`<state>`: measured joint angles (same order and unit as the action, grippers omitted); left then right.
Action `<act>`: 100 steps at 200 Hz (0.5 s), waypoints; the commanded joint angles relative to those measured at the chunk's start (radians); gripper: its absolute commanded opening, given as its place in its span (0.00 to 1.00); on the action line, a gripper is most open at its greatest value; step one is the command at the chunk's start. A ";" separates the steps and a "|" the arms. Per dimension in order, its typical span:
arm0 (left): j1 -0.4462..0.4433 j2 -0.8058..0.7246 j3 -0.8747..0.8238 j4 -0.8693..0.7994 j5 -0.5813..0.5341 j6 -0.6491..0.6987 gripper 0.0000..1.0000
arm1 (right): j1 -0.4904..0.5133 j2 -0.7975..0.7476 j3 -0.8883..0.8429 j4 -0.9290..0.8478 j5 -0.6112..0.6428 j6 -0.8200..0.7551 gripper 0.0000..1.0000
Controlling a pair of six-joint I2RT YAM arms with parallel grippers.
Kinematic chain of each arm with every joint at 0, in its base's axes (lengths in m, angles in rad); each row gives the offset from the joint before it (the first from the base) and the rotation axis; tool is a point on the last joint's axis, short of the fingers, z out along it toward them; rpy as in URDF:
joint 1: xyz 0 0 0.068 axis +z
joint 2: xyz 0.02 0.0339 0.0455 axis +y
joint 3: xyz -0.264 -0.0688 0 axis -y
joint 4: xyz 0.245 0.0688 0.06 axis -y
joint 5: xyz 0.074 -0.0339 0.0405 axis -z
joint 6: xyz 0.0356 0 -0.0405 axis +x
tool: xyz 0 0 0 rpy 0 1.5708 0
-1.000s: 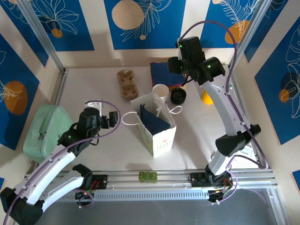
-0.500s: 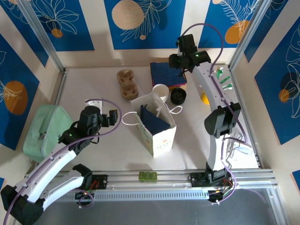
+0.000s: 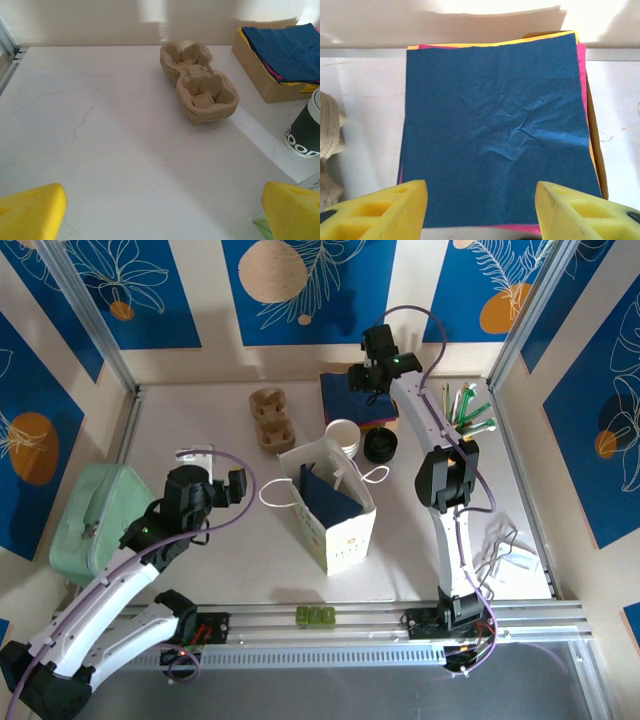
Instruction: Pack the takeout coffee
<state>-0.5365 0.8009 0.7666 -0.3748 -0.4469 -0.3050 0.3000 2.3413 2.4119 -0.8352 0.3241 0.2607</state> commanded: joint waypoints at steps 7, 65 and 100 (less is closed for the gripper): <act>0.011 0.010 0.011 0.034 -0.020 0.024 0.99 | -0.010 0.051 0.041 0.035 -0.006 -0.025 0.62; 0.010 0.028 -0.001 0.049 -0.036 0.012 1.00 | -0.037 0.187 0.135 0.056 -0.026 -0.025 0.68; 0.011 0.051 0.016 0.053 -0.037 0.022 0.99 | -0.039 0.248 0.176 0.057 -0.041 -0.050 0.75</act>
<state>-0.5365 0.8394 0.7658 -0.3466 -0.4633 -0.3016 0.2649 2.5568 2.5481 -0.7914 0.3126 0.2398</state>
